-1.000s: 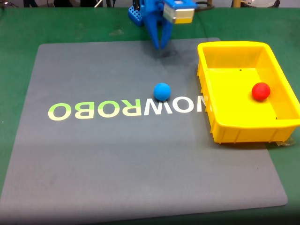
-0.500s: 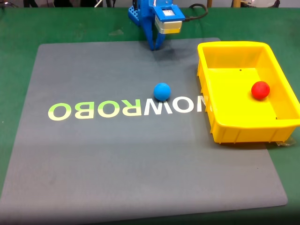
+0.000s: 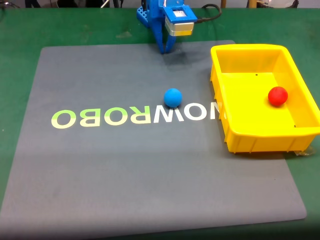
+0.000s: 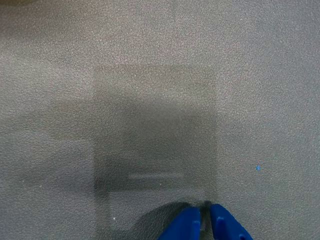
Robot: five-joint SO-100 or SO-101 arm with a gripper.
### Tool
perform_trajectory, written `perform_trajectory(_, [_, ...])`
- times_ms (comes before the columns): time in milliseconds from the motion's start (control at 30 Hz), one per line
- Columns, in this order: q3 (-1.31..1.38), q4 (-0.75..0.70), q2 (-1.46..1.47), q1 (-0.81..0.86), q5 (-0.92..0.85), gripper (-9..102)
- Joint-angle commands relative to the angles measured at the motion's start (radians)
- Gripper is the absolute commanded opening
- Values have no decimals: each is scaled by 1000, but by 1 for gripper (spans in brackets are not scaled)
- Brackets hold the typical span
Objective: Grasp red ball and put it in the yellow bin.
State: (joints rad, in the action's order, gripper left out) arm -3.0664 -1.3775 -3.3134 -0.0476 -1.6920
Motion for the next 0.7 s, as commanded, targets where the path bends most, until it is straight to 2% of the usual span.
perform_trajectory(0, [-32, -5, -3, 23, 8, 0])
perform_trajectory(667, [-32, -3, -9, 23, 20, 0])
